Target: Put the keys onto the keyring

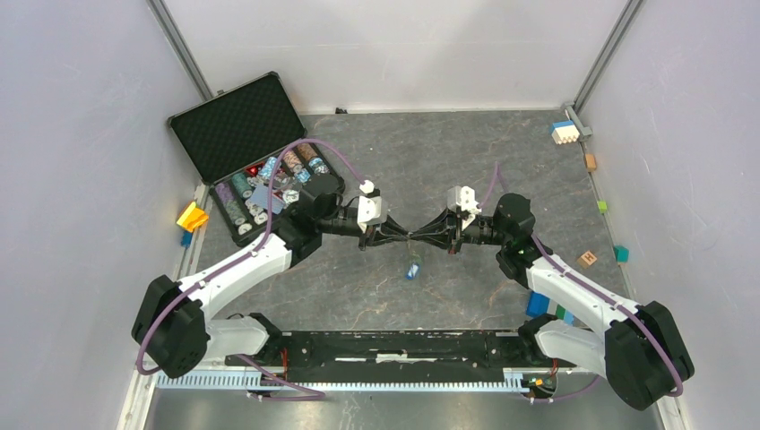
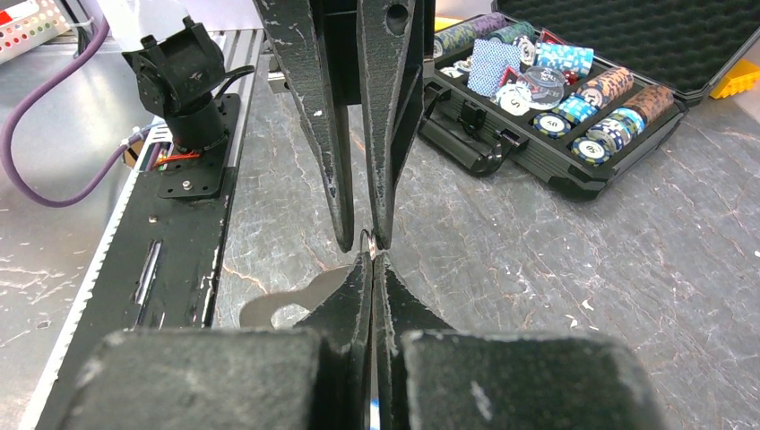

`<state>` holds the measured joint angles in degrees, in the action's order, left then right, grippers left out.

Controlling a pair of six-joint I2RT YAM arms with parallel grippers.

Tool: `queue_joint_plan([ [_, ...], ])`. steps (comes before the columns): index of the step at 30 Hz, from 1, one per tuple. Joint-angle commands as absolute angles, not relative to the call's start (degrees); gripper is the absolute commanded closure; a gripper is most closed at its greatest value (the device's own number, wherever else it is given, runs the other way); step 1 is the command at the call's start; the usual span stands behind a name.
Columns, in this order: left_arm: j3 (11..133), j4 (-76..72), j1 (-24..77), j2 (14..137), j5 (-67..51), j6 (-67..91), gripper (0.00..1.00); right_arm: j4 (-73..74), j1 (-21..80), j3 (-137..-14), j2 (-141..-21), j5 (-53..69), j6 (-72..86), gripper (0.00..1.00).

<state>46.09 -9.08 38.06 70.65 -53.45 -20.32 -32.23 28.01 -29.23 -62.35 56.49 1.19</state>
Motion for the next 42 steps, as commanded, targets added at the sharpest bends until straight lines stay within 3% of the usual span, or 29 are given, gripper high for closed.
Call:
queue_joint_plan([
  [1, 47.1, -9.4, 38.5, 70.5, -54.0, -22.0, 0.78, -34.2, 28.1, -29.6, -61.7, 55.7, 0.5, 1.0],
  [13, 47.4, -9.6, 38.6, 71.6, -53.5, -21.4, 0.76, -34.7, 28.0, -29.4, -61.3, 55.7, 1.0, 1.0],
  [18, 47.4, -9.8, 38.6, 71.7, -53.6, -21.1, 0.87, -34.8, 28.0, -29.3, -61.2, 55.7, 1.0, 1.0],
  [20, 47.5, -9.8, 38.7, 71.7, -53.7, -21.1, 0.97, -34.8, 28.0, -29.4, -61.3, 55.7, 1.0, 1.0],
  [24, 47.9, -9.5, 38.7, 71.6, -52.7, -20.2, 0.98, -34.7, 28.0, -29.2, -61.4, 55.6, 0.7, 0.99],
  [26, 49.6, -5.1, 38.8, 71.6, -51.1, -22.1, 0.98, -33.4, 28.0, -29.3, -61.4, 55.6, -1.0, 0.88],
  [29, 56.4, 11.1, 40.2, 72.8, -46.8, -30.1, 0.98, -28.9, 28.0, -30.2, -61.3, 55.4, -5.7, 0.64],
  [31, 61.7, 21.8, 41.3, 74.2, -42.9, -35.1, 0.98, -25.2, 28.1, -31.1, -60.8, 55.0, -8.9, 0.56],
  [35, 73.7, 41.0, 43.7, 78.0, -35.3, -41.1, 0.98, -24.3, 28.0, -31.1, -59.1, 54.7, -10.6, 0.52],
  [42, 89.2, 60.5, 50.2, 85.6, -21.4, -44.5, 0.98, -26.2, 28.0, -31.1, -58.1, 55.0, -8.2, 0.53],
])
